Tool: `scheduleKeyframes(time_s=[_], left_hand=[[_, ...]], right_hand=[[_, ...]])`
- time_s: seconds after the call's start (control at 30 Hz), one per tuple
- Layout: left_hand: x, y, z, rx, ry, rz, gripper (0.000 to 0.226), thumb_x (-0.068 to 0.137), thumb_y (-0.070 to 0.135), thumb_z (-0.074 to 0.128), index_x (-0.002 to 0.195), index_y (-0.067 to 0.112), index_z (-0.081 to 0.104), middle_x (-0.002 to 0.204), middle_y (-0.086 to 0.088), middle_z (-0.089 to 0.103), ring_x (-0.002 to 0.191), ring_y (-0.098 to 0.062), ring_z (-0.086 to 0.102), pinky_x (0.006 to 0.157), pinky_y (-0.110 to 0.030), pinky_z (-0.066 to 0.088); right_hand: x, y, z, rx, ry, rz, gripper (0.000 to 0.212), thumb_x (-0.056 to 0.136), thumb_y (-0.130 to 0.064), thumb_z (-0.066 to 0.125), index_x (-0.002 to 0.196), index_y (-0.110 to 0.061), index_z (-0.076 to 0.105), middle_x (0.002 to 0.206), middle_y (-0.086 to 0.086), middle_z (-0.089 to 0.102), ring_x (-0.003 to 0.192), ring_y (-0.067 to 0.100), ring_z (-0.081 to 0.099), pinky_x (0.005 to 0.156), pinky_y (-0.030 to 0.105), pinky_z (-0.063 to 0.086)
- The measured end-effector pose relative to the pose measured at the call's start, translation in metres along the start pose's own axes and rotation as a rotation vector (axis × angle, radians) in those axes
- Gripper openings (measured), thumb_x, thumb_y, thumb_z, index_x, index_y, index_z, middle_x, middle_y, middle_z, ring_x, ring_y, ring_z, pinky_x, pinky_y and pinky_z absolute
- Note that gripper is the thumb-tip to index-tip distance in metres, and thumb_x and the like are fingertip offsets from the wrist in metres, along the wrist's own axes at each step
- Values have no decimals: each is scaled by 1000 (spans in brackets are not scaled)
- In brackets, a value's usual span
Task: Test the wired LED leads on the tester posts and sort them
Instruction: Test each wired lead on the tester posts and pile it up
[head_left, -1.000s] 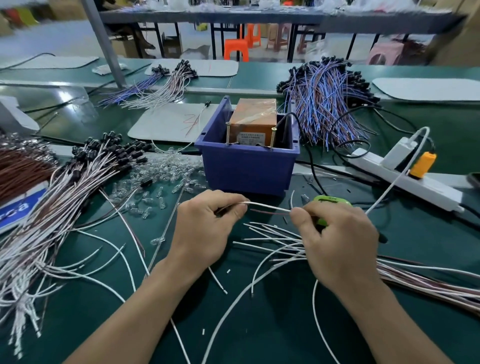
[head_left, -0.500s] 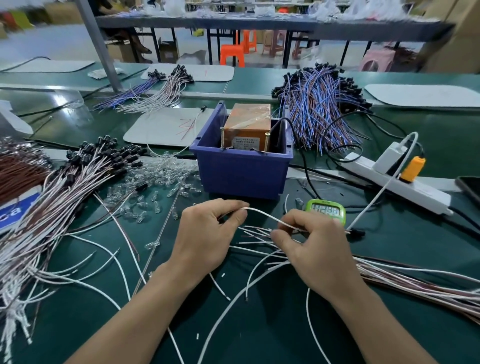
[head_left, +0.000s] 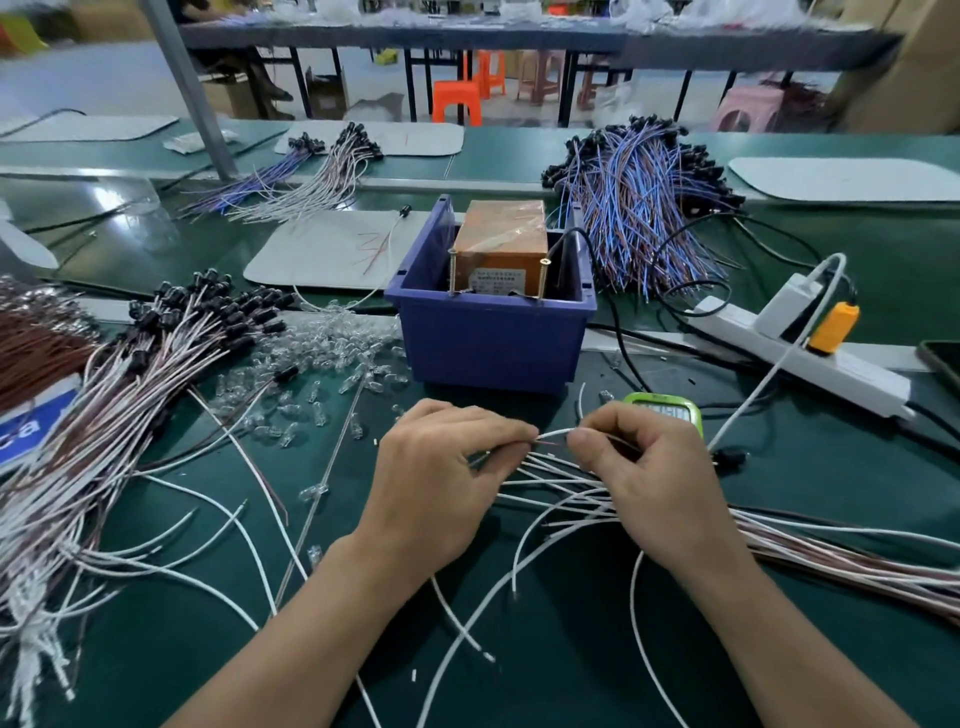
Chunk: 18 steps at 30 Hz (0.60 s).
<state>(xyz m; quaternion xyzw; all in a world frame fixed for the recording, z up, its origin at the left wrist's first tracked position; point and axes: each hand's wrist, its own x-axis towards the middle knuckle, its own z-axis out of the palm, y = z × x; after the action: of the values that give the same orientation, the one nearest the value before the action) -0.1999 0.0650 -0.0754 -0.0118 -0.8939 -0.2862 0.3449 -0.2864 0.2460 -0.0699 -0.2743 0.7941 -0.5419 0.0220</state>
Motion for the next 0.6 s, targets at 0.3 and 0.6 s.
scheduleKeyframes(time_s=[0.3, 0.6], left_hand=[[5, 4, -3, -64, -35, -171, 22, 88, 37, 70, 110, 40, 68, 93, 46, 63, 92, 5, 62, 84, -6, 40], [6, 2, -6, 266, -295, -291, 28, 70, 67, 68, 93, 52, 75, 88, 28, 68, 86, 2, 60, 70, -19, 40]], right_hand=[[-7, -11, 11, -366, 75, -258, 24, 86, -25, 76, 106, -38, 71, 99, -22, 67, 99, 0, 60, 97, 17, 42], [-4, -7, 11, -267, 281, -241, 10, 95, -17, 71, 99, -25, 75, 78, -18, 69, 72, 7, 64, 71, 42, 55]])
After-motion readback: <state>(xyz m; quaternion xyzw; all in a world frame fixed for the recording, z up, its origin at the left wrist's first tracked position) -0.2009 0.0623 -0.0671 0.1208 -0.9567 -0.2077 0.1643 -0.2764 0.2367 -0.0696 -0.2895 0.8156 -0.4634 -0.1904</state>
